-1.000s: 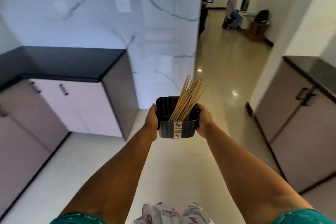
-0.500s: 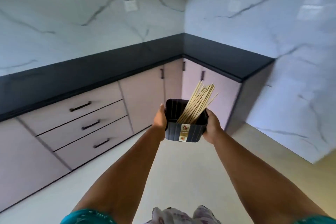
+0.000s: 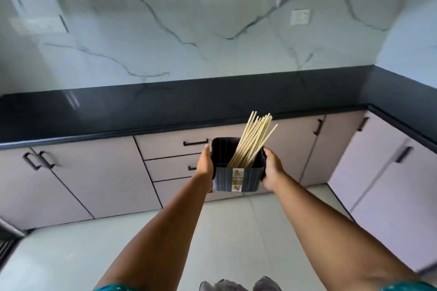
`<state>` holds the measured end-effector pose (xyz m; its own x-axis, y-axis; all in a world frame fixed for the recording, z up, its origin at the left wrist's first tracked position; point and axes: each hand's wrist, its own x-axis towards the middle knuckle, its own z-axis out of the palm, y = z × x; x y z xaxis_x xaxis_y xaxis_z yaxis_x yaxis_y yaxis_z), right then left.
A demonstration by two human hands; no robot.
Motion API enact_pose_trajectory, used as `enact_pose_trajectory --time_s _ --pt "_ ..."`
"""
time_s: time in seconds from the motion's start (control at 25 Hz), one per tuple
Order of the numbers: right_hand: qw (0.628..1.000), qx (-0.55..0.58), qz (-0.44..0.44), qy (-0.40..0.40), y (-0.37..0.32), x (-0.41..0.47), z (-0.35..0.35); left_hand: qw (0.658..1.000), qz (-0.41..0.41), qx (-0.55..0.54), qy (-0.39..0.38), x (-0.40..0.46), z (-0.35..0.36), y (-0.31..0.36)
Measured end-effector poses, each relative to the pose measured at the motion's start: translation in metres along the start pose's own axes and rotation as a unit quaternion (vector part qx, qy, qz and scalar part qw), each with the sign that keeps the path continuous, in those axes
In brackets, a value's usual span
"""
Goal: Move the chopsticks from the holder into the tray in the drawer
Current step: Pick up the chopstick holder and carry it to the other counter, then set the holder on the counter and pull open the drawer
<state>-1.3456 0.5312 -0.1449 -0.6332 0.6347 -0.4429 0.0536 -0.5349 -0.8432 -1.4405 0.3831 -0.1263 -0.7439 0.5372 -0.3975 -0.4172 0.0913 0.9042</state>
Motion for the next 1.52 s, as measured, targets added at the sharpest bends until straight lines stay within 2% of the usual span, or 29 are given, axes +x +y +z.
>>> enact_pose_trajectory --time_s 0.2,0.36,0.72,0.88,1.12,1.52 --pt "0.997 -0.038 0.039 -0.062 -0.032 0.094 0.076 0.998 0.020 -0.037 0.048 0.068 -0.032 0.051" --pt "0.995 -0.048 0.035 -0.085 -0.055 0.166 0.143 0.995 0.024 -0.054 0.081 0.139 -0.063 0.091" --pt "0.999 -0.007 0.022 -0.023 -0.088 0.324 0.259 0.996 0.011 -0.058 0.068 0.326 -0.118 0.178" --pt "1.000 -0.014 0.018 -0.007 -0.103 0.379 0.282 0.996 -0.020 -0.059 0.065 0.382 -0.121 0.205" --pt "0.999 -0.024 0.032 0.009 -0.104 0.441 0.295 0.991 -0.060 -0.079 0.087 0.451 -0.126 0.201" --pt "0.999 -0.012 0.051 0.005 -0.096 0.466 0.298 0.985 -0.075 -0.096 0.124 0.473 -0.124 0.189"
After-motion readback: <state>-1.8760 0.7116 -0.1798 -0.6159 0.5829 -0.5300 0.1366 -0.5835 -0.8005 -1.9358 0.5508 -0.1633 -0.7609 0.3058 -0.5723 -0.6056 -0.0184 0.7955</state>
